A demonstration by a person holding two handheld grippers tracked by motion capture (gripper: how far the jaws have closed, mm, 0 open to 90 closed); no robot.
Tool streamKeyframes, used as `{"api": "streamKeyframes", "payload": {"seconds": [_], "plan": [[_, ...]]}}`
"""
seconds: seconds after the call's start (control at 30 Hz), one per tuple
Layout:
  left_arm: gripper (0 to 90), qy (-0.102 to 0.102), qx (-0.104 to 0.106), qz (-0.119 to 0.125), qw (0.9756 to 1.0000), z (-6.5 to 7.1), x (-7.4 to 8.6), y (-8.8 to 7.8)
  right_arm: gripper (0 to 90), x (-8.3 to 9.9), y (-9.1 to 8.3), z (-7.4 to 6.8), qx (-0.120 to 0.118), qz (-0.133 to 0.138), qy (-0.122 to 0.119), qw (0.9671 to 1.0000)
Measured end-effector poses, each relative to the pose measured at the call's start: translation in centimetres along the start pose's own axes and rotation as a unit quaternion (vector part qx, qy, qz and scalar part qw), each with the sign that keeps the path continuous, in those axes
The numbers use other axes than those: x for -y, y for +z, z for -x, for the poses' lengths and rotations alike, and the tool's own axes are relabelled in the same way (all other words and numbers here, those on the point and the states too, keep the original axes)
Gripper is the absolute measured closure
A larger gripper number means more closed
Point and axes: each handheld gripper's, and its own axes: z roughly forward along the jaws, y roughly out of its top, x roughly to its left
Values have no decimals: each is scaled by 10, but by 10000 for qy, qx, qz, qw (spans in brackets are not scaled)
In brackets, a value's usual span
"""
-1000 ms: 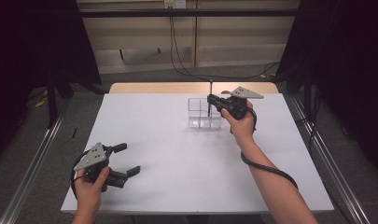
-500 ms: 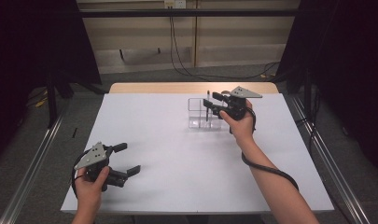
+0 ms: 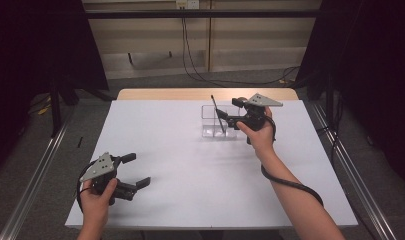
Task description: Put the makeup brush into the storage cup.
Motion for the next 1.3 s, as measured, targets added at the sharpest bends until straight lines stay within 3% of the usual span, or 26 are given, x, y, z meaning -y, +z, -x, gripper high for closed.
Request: {"api": "streamKeyframes", "payload": {"seconds": [0.67,1.3], "plan": [[9,19,-53,-38,10000,1,0,-2,110,-3,-6,-2,-104,36,-78,9999],[9,112,-51,-77,9999,6,-2,0,56,3,-16,-10,-184,-197,-197,9994]]}}
